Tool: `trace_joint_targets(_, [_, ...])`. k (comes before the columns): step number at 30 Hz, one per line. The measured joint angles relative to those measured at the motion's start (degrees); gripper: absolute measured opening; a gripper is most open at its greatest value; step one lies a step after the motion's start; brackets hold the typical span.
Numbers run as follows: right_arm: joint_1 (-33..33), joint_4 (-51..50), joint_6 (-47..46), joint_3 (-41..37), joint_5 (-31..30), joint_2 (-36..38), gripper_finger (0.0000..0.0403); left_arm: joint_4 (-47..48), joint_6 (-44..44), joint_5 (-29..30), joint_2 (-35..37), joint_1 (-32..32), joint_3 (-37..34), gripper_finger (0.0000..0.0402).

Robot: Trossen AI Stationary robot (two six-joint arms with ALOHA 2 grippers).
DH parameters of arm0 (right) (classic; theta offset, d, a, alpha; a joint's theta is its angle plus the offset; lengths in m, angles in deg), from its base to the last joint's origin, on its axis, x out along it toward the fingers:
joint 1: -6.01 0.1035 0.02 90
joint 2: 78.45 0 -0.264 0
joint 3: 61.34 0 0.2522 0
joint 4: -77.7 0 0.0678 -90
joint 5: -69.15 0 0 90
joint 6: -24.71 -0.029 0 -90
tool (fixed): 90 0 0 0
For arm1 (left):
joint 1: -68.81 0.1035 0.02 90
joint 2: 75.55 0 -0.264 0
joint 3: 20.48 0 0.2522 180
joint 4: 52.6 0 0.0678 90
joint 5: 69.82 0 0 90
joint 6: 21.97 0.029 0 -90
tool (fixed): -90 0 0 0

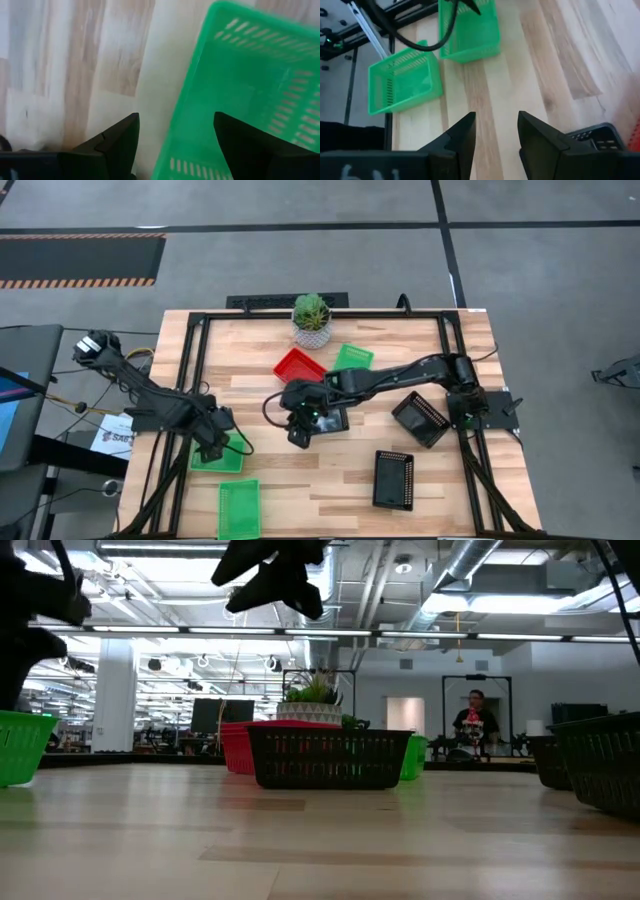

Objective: Stack baskets by color
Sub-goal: Stack the top left green bin on the right green bin

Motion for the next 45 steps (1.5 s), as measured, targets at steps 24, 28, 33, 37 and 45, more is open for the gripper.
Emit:
trace_joint_targets(24, [1.53, -9.74, -2.29, -0.06, -4.57, 4.27, 0.0150, -0.93, -9.69, 4.64, -0.18, 8.74, -2.33, 0.0001])
trace_joint_targets(28, [1.51, -12.95, -4.92, -0.05, -9.86, 8.32, 0.0146, 2.03, -16.10, 9.91, -0.05, 9.76, 2.42, 0.0000])
trace_joint_targets(33, [2.30, -15.57, -9.96, 0.00, -17.33, 12.67, 0.0149, 4.43, -27.19, 23.92, 0.06, 10.72, 10.48, 0.0000])
trace_joint_targets(37, [3.67, -17.29, -15.15, 0.00, -26.64, 14.67, 0.0160, 3.56, -29.21, 36.74, 0.08, 12.29, 17.36, 0.0000])
trace_joint_targets(45, [3.69, -15.01, -22.17, -0.02, -36.98, 14.95, 0.0223, -1.11, -19.70, 50.94, 0.09, 15.70, 27.04, 0.0000])
